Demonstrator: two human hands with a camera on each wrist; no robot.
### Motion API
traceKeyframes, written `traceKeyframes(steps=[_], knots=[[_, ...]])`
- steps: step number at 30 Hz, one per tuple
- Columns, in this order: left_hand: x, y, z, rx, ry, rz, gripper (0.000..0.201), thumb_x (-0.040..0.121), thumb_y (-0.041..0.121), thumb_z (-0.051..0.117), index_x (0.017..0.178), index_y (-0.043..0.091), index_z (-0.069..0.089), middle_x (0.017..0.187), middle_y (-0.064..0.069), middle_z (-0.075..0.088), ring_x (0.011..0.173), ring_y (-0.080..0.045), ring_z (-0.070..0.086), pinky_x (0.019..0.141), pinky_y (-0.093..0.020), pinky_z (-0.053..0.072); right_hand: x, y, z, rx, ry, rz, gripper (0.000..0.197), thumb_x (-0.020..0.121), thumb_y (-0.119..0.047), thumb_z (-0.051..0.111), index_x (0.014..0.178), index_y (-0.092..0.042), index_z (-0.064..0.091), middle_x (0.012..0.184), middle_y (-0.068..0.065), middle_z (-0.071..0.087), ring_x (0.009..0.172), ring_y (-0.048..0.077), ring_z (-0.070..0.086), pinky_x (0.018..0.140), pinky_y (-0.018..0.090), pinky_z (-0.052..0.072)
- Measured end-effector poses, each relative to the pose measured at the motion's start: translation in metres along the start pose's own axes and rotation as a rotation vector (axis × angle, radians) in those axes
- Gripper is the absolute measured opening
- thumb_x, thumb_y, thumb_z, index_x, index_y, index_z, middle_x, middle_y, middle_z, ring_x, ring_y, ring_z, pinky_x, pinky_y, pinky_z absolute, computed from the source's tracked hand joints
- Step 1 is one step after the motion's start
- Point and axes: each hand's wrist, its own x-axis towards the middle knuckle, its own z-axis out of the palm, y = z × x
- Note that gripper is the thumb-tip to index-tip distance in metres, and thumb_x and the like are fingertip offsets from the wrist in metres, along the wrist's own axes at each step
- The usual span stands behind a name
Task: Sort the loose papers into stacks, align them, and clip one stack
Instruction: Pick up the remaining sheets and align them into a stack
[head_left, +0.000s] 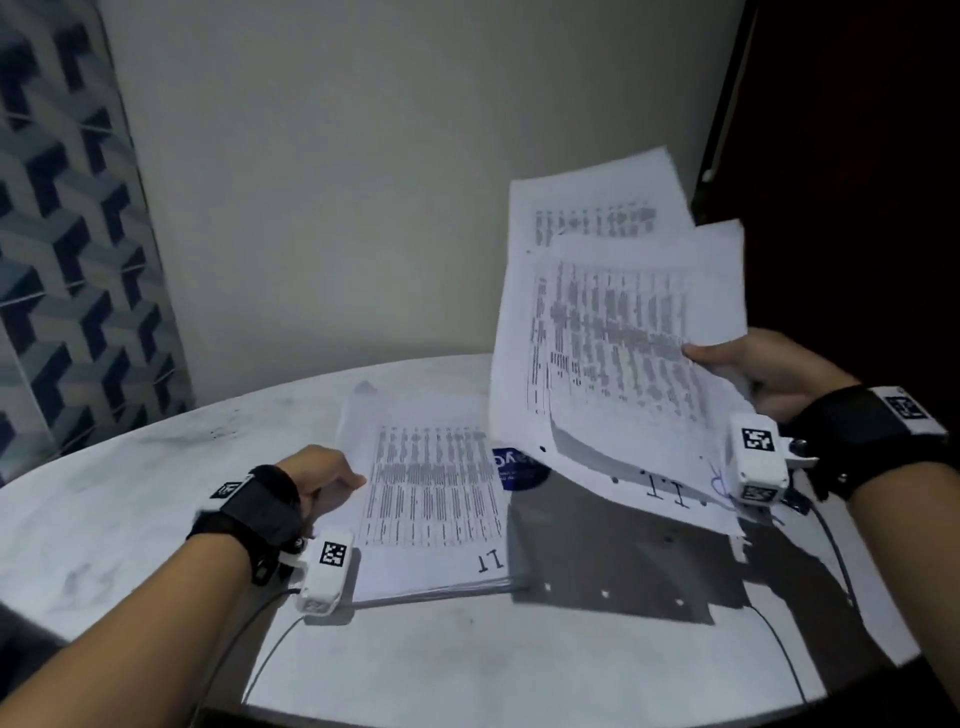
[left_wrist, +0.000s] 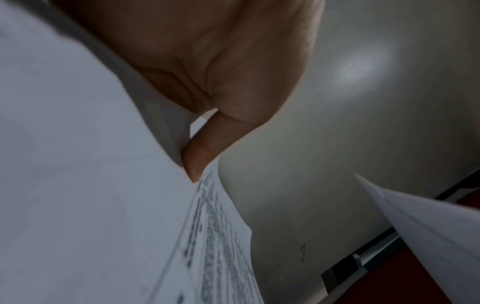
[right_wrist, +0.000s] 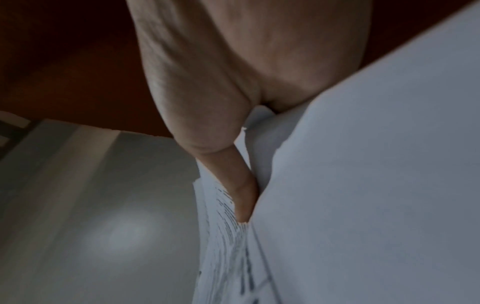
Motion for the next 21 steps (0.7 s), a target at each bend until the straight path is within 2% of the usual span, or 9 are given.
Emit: traceKeyframes(steps=[3, 5, 7, 10, 12, 13, 15, 17, 21], knots=[[-0.008, -0.003, 0.004, -0.019, -0.049, -0.009, 0.023, 0.091, -0.001, 0.068, 0.073, 0.0, 0.054, 0.091, -0.016, 0.059, 0.087, -0.03, 0.054, 0.08, -0.034, 0.038, 0.009, 0.025, 0.034, -0.059, -0.131, 0.083, 0.109, 0.037, -0.027, 0.105, 0.135, -0.003, 0.063, 0.14, 0.01, 0.064, 0.129, 0.026, 0.059, 0.115, 0.045, 0.041], [-0.009, -0.006, 0.003, -0.147, -0.103, -0.009, 0.013, 0.083, 0.002, 0.071, 0.081, -0.002, 0.059, 0.112, -0.018, 0.062, 0.101, -0.029, 0.058, 0.09, -0.033, 0.041, 0.008, 0.045, 0.067, -0.099, -0.175, 0.202, 0.065, 0.074, -0.011, 0.088, 0.132, 0.0, 0.063, 0.134, 0.012, 0.067, 0.113, 0.024, 0.069, 0.097, 0.038, 0.056], [-0.008, -0.007, 0.0, -0.256, -0.166, -0.019, 0.04, 0.062, 0.017, 0.083, 0.091, 0.0, 0.061, 0.119, -0.013, 0.061, 0.104, -0.023, 0.058, 0.098, -0.027, 0.039, 0.004, 0.067, 0.1, -0.189, -0.181, 0.269, 0.024, 0.093, 0.0, 0.067, 0.117, 0.004, 0.066, 0.123, 0.012, 0.07, 0.093, 0.021, 0.07, 0.067, 0.025, 0.058], [-0.022, 0.003, -0.004, -0.419, -0.156, -0.057, 0.028, 0.093, 0.032, 0.065, 0.085, 0.006, 0.058, 0.062, -0.006, 0.053, 0.054, -0.012, 0.05, 0.066, -0.009, 0.041, 0.009, 0.097, 0.129, -0.396, -0.154, 0.369, 0.013, 0.099, -0.001, 0.06, 0.085, 0.001, 0.061, 0.08, 0.005, 0.064, 0.062, 0.016, 0.048, 0.038, 0.017, 0.039], [-0.03, 0.008, -0.005, -0.455, -0.103, -0.058, 0.028, 0.102, 0.031, 0.054, 0.089, 0.007, 0.059, 0.045, 0.002, 0.052, 0.036, -0.004, 0.048, 0.047, -0.008, 0.041, 0.017, 0.11, 0.14, -0.509, -0.133, 0.396, 0.016, 0.093, 0.001, 0.061, 0.077, 0.0, 0.057, 0.056, 0.007, 0.05, 0.051, 0.02, 0.036, 0.05, 0.025, 0.034], [-0.032, 0.008, -0.006, -0.454, -0.118, -0.037, 0.026, 0.102, 0.03, 0.054, 0.094, 0.006, 0.061, 0.05, 0.0, 0.058, 0.041, -0.005, 0.054, 0.056, -0.01, 0.046, 0.021, 0.114, 0.143, -0.535, -0.112, 0.38, 0.016, 0.091, 0.003, 0.062, 0.076, 0.0, 0.057, 0.054, 0.008, 0.05, 0.054, 0.023, 0.042, 0.055, 0.029, 0.038], [-0.037, 0.004, -0.006, -0.369, -0.204, -0.031, 0.02, 0.099, 0.022, 0.06, 0.103, 0.004, 0.066, 0.079, -0.01, 0.069, 0.065, -0.019, 0.065, 0.078, -0.027, 0.052, 0.033, 0.126, 0.147, -0.551, -0.085, 0.329, 0.008, 0.088, 0.001, 0.067, 0.087, -0.006, 0.062, 0.074, 0.009, 0.062, 0.076, 0.026, 0.056, 0.074, 0.039, 0.054], [-0.038, 0.002, -0.008, -0.224, -0.251, -0.044, 0.011, 0.093, 0.007, 0.065, 0.102, 0.001, 0.066, 0.096, -0.018, 0.068, 0.078, -0.03, 0.065, 0.076, -0.035, 0.053, 0.041, 0.131, 0.154, -0.567, -0.084, 0.292, 0.019, 0.089, -0.005, 0.069, 0.107, -0.005, 0.066, 0.099, 0.012, 0.062, 0.091, 0.025, 0.057, 0.091, 0.041, 0.054], [-0.035, -0.001, -0.009, -0.079, -0.198, -0.018, 0.048, 0.073, 0.002, 0.083, 0.115, -0.014, 0.065, 0.114, -0.019, 0.072, 0.105, -0.035, 0.069, 0.102, -0.042, 0.051, 0.037, 0.132, 0.168, -0.598, -0.029, 0.257, 0.056, 0.097, -0.012, 0.061, 0.145, 0.01, 0.042, 0.126, 0.024, 0.059, 0.116, 0.033, 0.059, 0.094, 0.033, 0.046]])
